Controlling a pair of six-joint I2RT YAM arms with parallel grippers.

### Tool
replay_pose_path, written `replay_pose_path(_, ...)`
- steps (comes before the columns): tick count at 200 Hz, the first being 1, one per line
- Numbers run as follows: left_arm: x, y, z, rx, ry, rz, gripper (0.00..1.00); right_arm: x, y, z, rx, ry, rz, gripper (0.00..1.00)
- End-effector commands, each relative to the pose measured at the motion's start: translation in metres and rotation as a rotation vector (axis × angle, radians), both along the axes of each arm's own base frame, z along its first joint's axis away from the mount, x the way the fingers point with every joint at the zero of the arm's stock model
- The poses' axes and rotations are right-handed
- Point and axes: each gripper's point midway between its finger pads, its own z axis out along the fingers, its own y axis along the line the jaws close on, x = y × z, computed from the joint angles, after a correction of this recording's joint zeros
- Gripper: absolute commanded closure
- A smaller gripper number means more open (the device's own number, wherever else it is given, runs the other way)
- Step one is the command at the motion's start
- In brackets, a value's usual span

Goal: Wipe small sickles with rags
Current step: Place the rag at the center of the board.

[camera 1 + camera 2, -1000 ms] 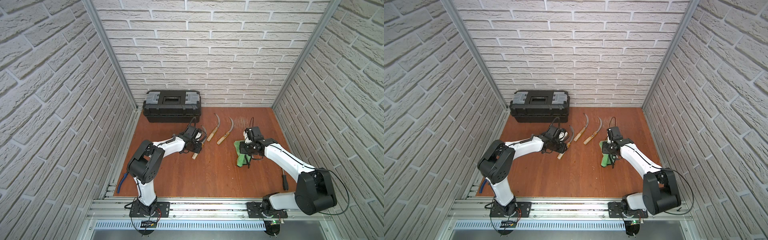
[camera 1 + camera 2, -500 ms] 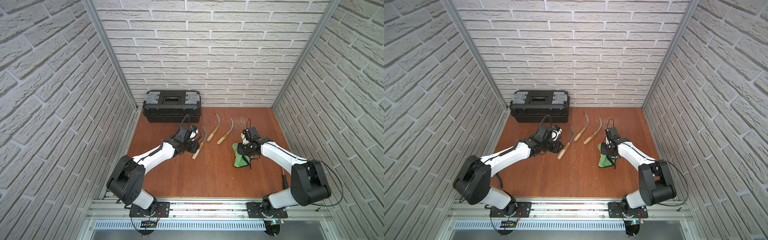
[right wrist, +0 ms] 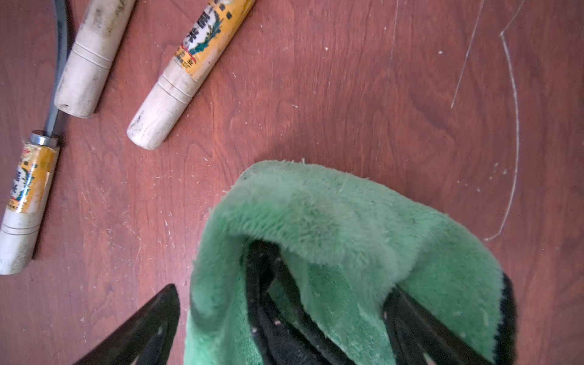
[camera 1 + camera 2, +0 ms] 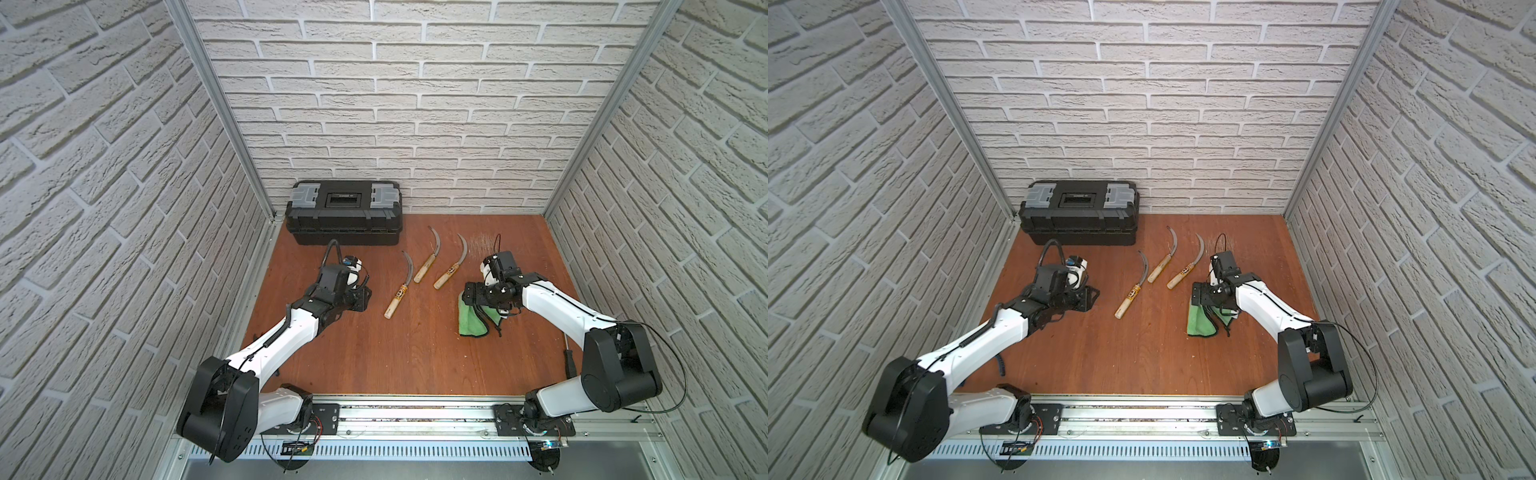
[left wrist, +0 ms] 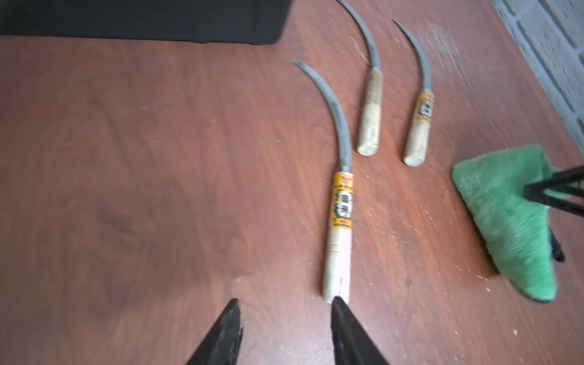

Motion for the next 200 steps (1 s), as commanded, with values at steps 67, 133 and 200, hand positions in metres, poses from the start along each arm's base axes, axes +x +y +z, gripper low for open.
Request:
replay_pose_path(67,0.011,0.056,0.007,-0.065,-0.091,0.19,0.51,-0.011,0.009,0.056,0.043,-0.063,0.029,0.0)
replay_pose_path(133,0.023,0.1,0.002,-0.051,-0.137,0.336,0.02,-0.01,0.003,0.078,0.022,-0.209,0.035,0.0)
replay_pose_path(200,0.029,0.17,0.011,0.041,-0.23,0.509,0.02,0.005,-0.015,0.087,-0.072,-0.364,0.008,0.0)
